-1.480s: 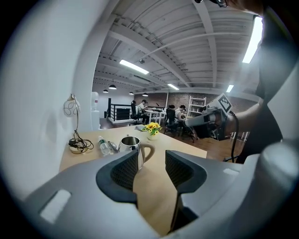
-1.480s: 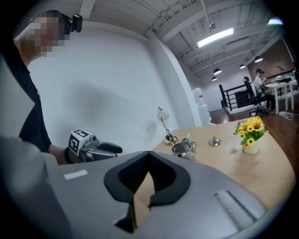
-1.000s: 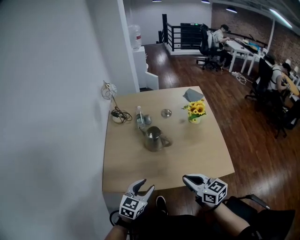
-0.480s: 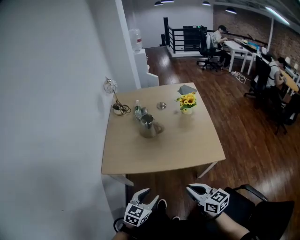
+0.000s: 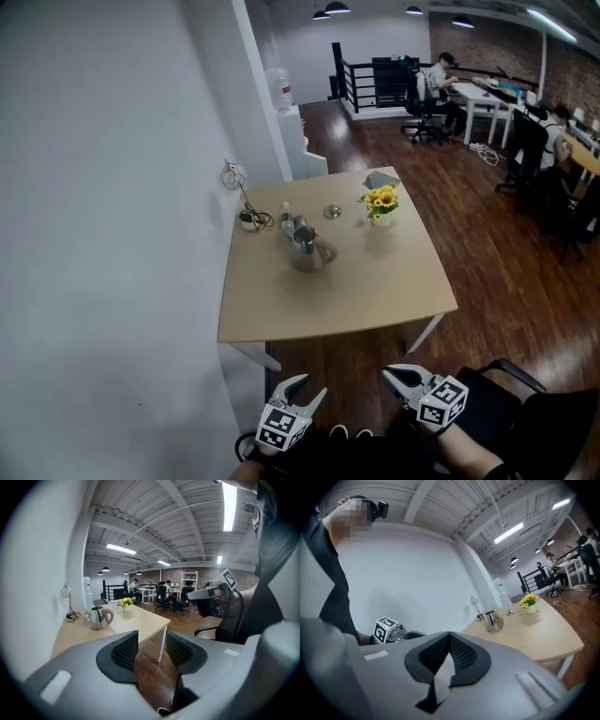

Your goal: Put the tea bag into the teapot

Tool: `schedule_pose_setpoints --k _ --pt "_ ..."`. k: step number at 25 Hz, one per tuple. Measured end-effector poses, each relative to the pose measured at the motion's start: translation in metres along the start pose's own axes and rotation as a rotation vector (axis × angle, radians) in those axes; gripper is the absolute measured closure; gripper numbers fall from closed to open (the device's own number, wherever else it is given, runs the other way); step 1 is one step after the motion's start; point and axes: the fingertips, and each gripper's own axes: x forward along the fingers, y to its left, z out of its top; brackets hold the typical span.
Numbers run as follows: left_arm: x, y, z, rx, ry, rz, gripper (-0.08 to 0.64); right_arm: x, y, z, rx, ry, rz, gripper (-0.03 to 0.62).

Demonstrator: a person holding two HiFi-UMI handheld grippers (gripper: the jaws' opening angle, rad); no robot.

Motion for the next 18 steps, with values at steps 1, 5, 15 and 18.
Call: schedule_pose_setpoints --k 1,5,15,18 --pt "-0.002 0.002 0.000 0.001 0.000 0.006 0.380 0.001 0.002 -0.001 -0.006 -0.003 0.000 0.584" --pt "-0.010 0.009 -0.002 -0.001 -0.004 0.020 0.380 0.005 0.010 -0.009 0.003 0.004 -0.003 0.584" --pt "-0.017 0.017 -0.003 -0.006 -0.030 0.038 0.380 0.009 0.012 -0.002 -0.030 0.001 -0.004 0.584" --pt "-0.019 0.021 -0.001 -0.011 -0.034 0.039 0.380 0.012 0.017 0.000 -0.036 0.001 0.003 0.584"
